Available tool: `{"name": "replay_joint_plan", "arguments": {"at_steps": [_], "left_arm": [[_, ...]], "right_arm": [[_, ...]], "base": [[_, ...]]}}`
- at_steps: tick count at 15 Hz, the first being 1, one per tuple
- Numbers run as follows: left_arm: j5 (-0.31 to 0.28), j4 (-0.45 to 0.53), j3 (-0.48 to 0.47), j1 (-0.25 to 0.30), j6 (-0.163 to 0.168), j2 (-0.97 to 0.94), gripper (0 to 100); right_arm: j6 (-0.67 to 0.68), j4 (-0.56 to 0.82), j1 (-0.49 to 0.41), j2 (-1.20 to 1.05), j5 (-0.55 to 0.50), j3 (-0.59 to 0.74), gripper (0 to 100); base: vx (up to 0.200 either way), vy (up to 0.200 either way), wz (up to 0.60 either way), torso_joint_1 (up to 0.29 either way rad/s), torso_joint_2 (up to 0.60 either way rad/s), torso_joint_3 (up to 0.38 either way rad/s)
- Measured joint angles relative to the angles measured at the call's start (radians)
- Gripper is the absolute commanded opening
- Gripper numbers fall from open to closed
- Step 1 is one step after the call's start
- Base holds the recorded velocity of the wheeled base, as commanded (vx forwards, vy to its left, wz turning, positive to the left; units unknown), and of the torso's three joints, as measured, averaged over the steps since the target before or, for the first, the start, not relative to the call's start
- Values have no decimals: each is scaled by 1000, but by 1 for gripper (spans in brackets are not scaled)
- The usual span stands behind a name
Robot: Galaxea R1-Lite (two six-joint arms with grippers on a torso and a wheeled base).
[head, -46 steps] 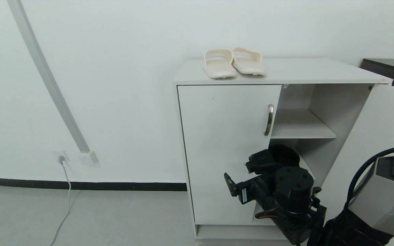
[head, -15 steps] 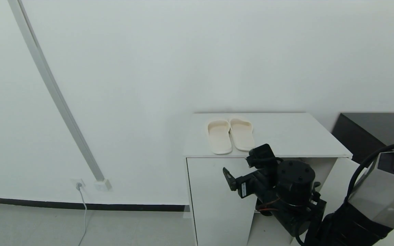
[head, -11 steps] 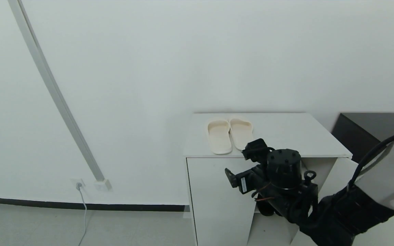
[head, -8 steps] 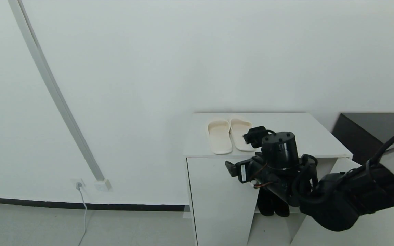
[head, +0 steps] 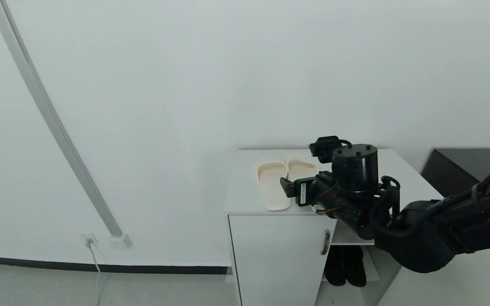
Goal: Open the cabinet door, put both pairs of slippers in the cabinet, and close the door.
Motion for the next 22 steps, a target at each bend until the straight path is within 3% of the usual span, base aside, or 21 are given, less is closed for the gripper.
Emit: {"name": "replay_joint_plan", "arguments": {"at_steps": [5,15,20,21,22], "left_arm": [[0,0,0,0,-2,0,0],[1,-1,0,0,-4,0,0],[2,0,0,0,-3,0,0],[2,0,0,0,-3,0,0],[2,0,0,0,-3,0,0]], "right_arm": [[-6,-131,-2,120,-36,-7,100],[-14,-121,-35,319,-35,-228,100],[-20,-34,-56,377,-35,-343,100],[-21,-30,-56,383,-35,-354,0],[-23,-29,-57,388,-35,-365,0]], "base": [[80,0,0,1,1,-1],[0,0,0,0,0,0],[0,0,0,0,0,0],[0,0,0,0,0,0],[0,0,0,0,0,0]]}}
